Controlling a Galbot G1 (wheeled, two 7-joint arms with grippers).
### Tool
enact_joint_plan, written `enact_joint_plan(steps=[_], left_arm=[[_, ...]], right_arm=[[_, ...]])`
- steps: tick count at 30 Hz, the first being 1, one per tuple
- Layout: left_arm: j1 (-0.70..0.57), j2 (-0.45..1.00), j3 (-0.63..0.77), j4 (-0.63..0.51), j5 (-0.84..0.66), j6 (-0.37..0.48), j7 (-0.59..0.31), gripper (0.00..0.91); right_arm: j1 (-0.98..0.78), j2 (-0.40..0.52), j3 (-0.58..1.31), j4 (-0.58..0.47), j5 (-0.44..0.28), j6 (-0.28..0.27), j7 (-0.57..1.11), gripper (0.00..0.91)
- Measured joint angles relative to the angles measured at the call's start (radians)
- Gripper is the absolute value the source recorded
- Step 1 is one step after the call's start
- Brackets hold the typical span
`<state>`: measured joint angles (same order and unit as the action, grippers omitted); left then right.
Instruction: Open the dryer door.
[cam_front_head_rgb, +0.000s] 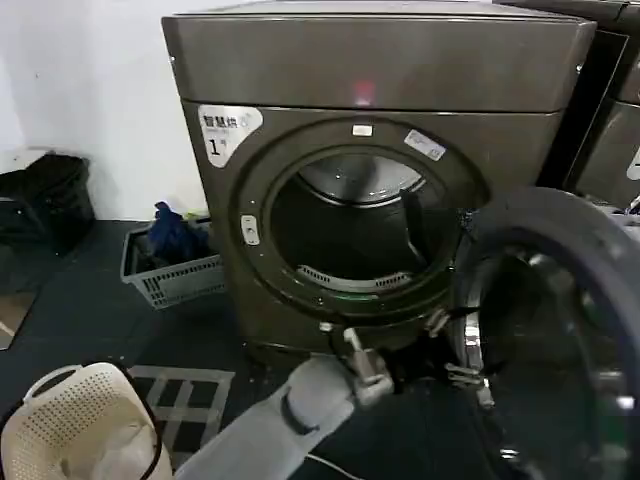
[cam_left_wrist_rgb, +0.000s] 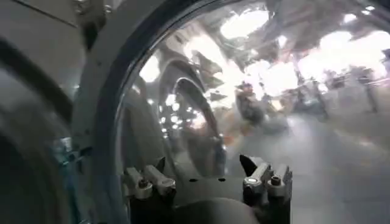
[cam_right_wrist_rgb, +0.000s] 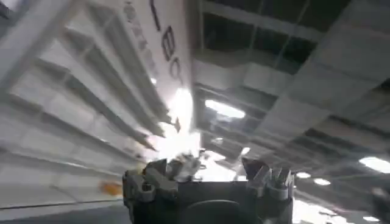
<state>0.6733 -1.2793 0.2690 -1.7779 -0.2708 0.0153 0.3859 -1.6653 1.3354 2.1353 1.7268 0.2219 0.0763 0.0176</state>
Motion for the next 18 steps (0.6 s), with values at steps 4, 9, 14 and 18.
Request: enact_joint_plan(steps=[4, 9, 14, 18], left_arm=[[-0.055, -0.053, 0.058, 0.050, 0.001, -0.001, 0.000, 0.907], [-0.110, -0.107, 0.108, 0.104, -0.005, -0.001, 0.000, 0.907], [-0.156, -0.149, 0.141, 0.143, -0.012, -0.001, 0.001, 0.907], [-0.187, -0.178, 0.163, 0.178, -0.013, -0.004, 0.001, 0.907]], right_arm=[[-0.019, -0.013, 0.045, -0.044, -0.046, 0.028, 0.043, 0.907], [-0.040, -0.016, 0.099, -0.111, -0.107, 0.049, 0.089, 0.907], [-0.057, -0.003, 0.146, -0.161, -0.151, 0.064, 0.100, 0.907], [-0.069, 0.008, 0.174, -0.172, -0.159, 0.070, 0.098, 0.907]])
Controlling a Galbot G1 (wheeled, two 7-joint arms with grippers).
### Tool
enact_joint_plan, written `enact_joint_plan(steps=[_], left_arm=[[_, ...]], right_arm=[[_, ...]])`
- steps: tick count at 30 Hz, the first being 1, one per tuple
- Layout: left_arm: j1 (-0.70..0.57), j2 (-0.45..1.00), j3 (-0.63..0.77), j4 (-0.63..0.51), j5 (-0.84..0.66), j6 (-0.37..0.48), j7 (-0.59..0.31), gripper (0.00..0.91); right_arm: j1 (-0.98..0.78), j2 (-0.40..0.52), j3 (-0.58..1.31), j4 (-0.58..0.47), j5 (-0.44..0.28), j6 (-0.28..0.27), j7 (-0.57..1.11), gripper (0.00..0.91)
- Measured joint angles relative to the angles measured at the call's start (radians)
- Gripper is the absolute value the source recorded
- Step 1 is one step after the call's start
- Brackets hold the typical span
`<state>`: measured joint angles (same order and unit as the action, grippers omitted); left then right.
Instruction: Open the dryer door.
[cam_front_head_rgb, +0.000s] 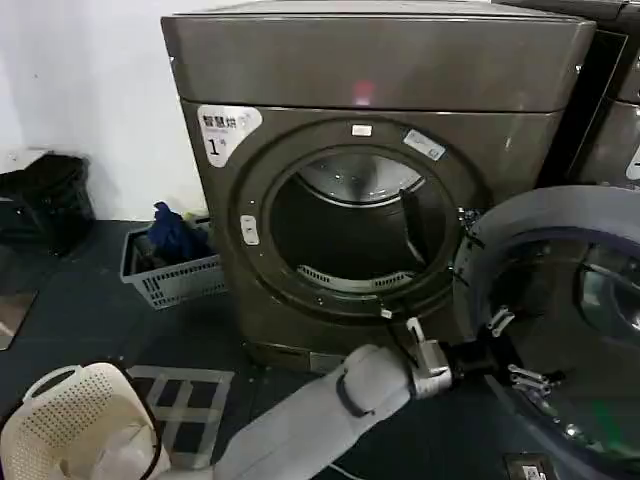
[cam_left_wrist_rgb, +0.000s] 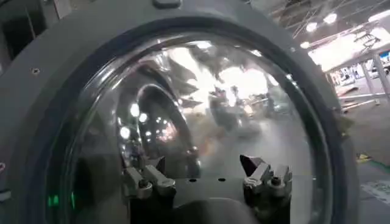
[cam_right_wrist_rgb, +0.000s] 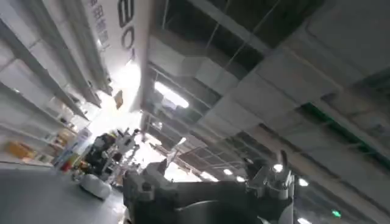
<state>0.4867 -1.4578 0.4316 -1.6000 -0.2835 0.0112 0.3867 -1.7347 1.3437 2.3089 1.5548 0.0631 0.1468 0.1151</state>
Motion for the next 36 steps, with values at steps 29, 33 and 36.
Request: enact_joint_plan(steps=[29, 33, 36], left_arm=[[-0.041, -0.151, -0.039, 0.173, -0.008, 0.028, -0.016, 0.907], [-0.022, -0.151, -0.039, 0.144, -0.008, 0.043, -0.011, 0.907], [-0.001, -0.151, -0.038, 0.103, -0.010, 0.055, -0.008, 0.907]], right_arm=[[-0.010, 0.024, 0.040, 0.022, 0.008, 0.010, -0.008, 0.907], [-0.005, 0.016, 0.032, 0.016, 0.008, 0.009, -0.009, 0.907], [0.000, 0.009, 0.024, 0.011, 0.008, 0.009, -0.010, 0.907]])
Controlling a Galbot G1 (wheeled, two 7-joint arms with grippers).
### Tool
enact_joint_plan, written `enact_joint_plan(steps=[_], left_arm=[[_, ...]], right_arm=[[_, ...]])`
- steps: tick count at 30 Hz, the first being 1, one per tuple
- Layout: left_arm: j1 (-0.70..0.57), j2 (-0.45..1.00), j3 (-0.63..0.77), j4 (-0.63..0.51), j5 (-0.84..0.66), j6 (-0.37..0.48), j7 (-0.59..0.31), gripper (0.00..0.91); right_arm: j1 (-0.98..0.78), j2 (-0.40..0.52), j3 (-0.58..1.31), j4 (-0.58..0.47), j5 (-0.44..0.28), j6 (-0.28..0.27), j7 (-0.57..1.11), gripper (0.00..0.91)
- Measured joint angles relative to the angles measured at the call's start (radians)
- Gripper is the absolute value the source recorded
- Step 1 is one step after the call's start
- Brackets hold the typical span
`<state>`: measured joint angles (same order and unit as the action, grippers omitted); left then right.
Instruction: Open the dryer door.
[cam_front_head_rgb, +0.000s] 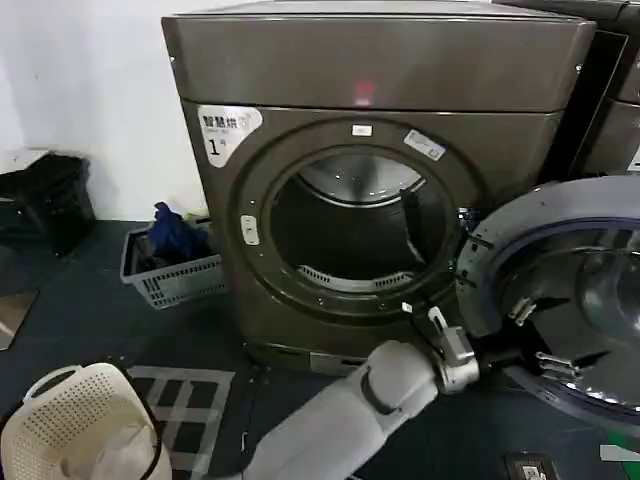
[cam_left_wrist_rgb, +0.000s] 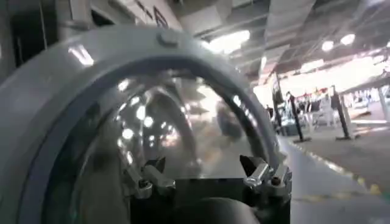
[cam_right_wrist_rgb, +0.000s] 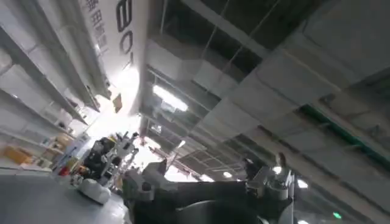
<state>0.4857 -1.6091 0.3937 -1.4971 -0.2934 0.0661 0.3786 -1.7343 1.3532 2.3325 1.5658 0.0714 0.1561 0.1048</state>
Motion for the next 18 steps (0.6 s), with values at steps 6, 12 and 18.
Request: enact_joint_plan(steps=[6, 12, 18], left_arm=[[0.063, 0.012, -0.021, -0.113, 0.000, 0.013, 0.000, 0.907], [0.147, 0.168, -0.062, -0.249, -0.037, 0.050, 0.003, 0.907], [0.240, 0.329, -0.127, -0.404, -0.052, 0.061, 0.004, 0.907]], right_arm=[[0.017, -0.002, -0.028, 0.006, 0.000, 0.003, -0.006, 0.907], [0.037, 0.005, -0.075, 0.033, 0.038, -0.012, -0.007, 0.907], [0.057, 0.002, -0.116, 0.063, 0.051, -0.022, -0.003, 0.907]])
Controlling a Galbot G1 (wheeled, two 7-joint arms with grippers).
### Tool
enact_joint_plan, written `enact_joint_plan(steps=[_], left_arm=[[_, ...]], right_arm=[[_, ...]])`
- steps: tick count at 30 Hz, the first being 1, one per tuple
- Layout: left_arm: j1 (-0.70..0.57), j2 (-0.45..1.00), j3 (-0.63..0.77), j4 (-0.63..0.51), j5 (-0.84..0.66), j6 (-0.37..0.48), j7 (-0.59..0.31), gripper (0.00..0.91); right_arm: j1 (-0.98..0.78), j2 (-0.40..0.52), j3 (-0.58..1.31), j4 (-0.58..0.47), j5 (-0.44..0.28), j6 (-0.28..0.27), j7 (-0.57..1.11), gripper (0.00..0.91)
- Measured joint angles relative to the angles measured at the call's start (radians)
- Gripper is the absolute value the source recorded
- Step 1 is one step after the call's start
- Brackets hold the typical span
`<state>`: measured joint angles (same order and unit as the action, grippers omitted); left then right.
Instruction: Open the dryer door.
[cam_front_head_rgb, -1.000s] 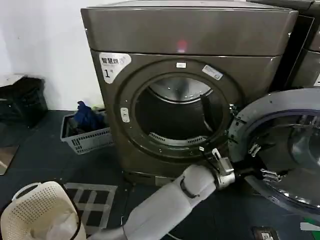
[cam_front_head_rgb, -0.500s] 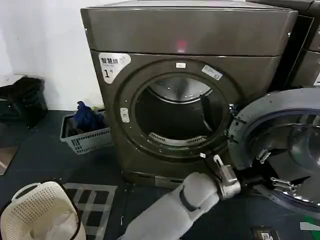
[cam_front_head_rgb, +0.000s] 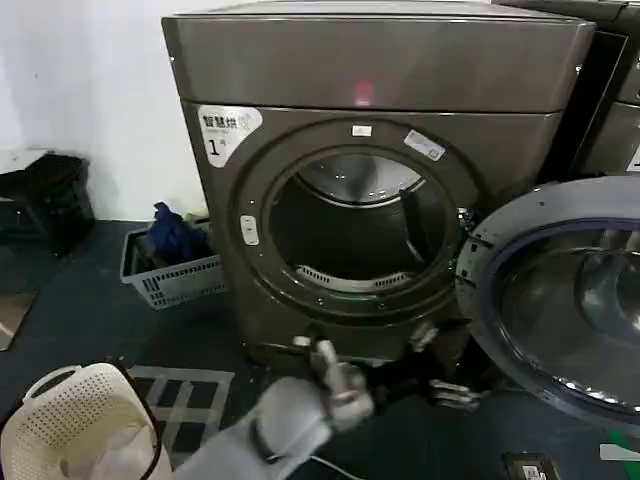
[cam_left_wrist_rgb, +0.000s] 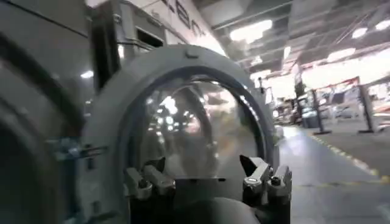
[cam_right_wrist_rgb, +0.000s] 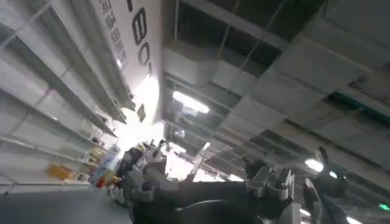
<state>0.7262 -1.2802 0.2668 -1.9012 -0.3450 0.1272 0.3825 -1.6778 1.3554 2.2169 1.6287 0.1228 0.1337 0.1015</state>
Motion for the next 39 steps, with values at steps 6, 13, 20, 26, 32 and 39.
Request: enact_joint_plan(steps=[6, 13, 20, 26, 32, 39], left_arm=[[0.098, 0.149, -0.099, -0.140, -0.008, 0.007, -0.001, 0.907], [0.212, 0.304, -0.219, -0.262, -0.024, 0.022, -0.010, 0.907], [0.343, 0.457, -0.366, -0.356, -0.021, 0.038, -0.053, 0.907], [0.447, 0.536, -0.476, -0.395, 0.010, 0.047, -0.081, 0.907], [0.559, 0.602, -0.607, -0.379, 0.037, 0.121, -0.145, 0.907], [0.582, 0.692, -0.709, -0.341, -0.059, 0.347, -0.327, 0.907]], right_arm=[[0.015, -0.017, -0.032, 0.014, -0.001, -0.003, 0.004, 0.907], [0.042, -0.036, -0.075, 0.013, -0.004, -0.005, -0.003, 0.907], [0.071, -0.060, -0.130, 0.007, -0.007, -0.004, -0.005, 0.907], [0.082, -0.072, -0.159, -0.006, -0.007, 0.002, -0.005, 0.907], [0.090, -0.072, -0.190, -0.019, -0.027, -0.012, 0.013, 0.907], [0.085, -0.076, -0.199, -0.047, 0.024, -0.039, 0.084, 0.907]])
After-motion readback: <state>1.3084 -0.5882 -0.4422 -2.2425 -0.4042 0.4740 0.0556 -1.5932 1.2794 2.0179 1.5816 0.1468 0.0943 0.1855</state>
